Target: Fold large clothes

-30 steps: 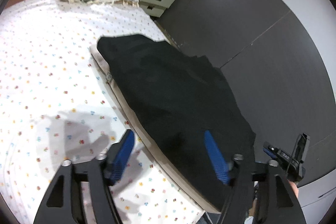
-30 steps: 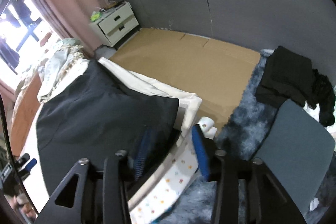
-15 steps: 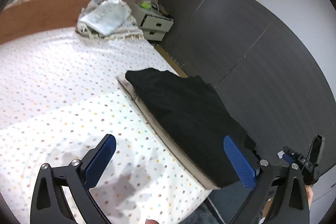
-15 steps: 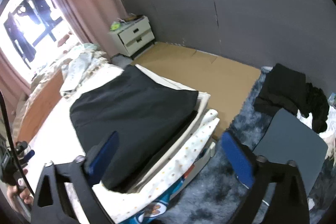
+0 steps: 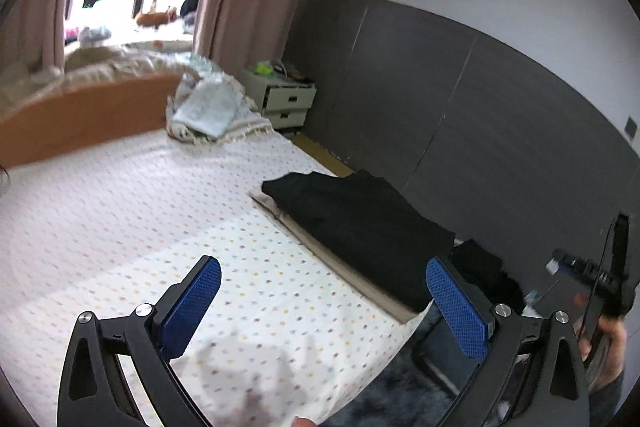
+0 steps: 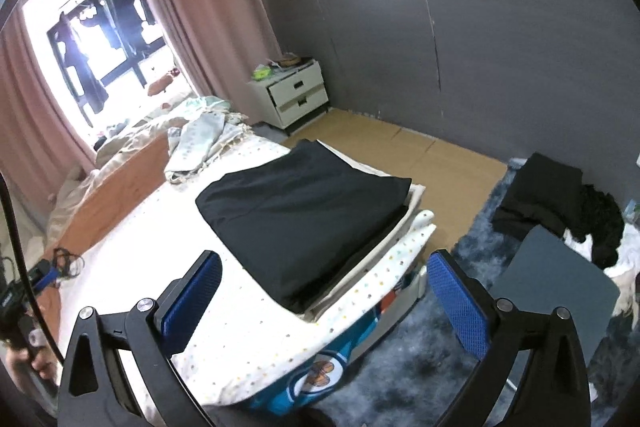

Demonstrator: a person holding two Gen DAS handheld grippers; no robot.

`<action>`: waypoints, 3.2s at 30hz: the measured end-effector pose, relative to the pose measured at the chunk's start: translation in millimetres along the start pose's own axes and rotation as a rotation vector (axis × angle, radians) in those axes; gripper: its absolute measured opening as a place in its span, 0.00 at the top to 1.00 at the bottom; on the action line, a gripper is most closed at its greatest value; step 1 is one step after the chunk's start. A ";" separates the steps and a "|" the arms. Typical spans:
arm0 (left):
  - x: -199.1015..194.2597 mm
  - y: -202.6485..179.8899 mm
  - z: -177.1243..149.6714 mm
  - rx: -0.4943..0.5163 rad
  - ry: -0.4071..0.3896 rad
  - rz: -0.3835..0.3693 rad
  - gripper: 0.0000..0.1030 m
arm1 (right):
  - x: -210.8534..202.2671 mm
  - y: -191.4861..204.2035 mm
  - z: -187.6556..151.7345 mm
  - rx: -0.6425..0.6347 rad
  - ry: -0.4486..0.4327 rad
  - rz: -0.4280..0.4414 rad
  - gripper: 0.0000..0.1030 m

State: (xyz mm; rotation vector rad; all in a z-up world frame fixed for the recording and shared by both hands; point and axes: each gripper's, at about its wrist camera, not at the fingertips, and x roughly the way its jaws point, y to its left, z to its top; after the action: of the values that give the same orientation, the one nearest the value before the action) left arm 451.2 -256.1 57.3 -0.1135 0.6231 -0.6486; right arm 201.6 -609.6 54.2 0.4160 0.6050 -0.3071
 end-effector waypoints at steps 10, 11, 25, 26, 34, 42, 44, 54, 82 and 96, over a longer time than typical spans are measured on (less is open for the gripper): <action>-105.3 2.5 -31.4 0.077 -0.078 0.047 0.01 | -77.2 41.6 -37.5 -0.048 -0.084 0.053 0.00; -113.1 2.9 -34.6 0.080 -0.089 0.052 0.01 | -85.4 47.0 -42.3 -0.058 -0.090 0.060 0.00; -214.2 5.3 -92.4 0.089 -0.194 0.153 0.01 | -152.7 102.0 -98.3 -0.171 -0.155 0.141 0.00; -218.4 4.8 -96.7 0.089 -0.197 0.156 0.01 | -154.6 104.8 -102.0 -0.177 -0.155 0.145 0.00; -254.1 2.9 -137.3 0.055 -0.236 0.229 0.01 | -170.1 122.7 -139.3 -0.232 -0.161 0.194 0.00; -282.4 4.0 -175.6 0.042 -0.276 0.299 0.01 | -167.5 130.4 -175.4 -0.238 -0.151 0.236 0.00; -287.0 5.4 -185.4 0.031 -0.287 0.318 0.01 | -165.5 133.0 -187.3 -0.234 -0.149 0.243 0.00; -302.0 3.8 -230.5 -0.005 -0.300 0.395 0.01 | -158.6 142.9 -228.2 -0.262 -0.155 0.262 0.00; -284.8 10.1 -282.8 -0.032 -0.298 0.516 0.01 | -124.8 186.3 -293.2 -0.347 -0.151 0.257 0.00; -291.6 23.9 -288.2 -0.085 -0.307 0.517 0.00 | -124.5 180.0 -291.1 -0.314 -0.160 0.238 0.00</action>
State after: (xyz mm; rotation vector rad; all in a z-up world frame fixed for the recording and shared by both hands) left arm 116.5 -37.3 -36.0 -0.1224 0.3590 -0.0994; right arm 34.9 -298.7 -35.9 0.1564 0.4316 -0.0148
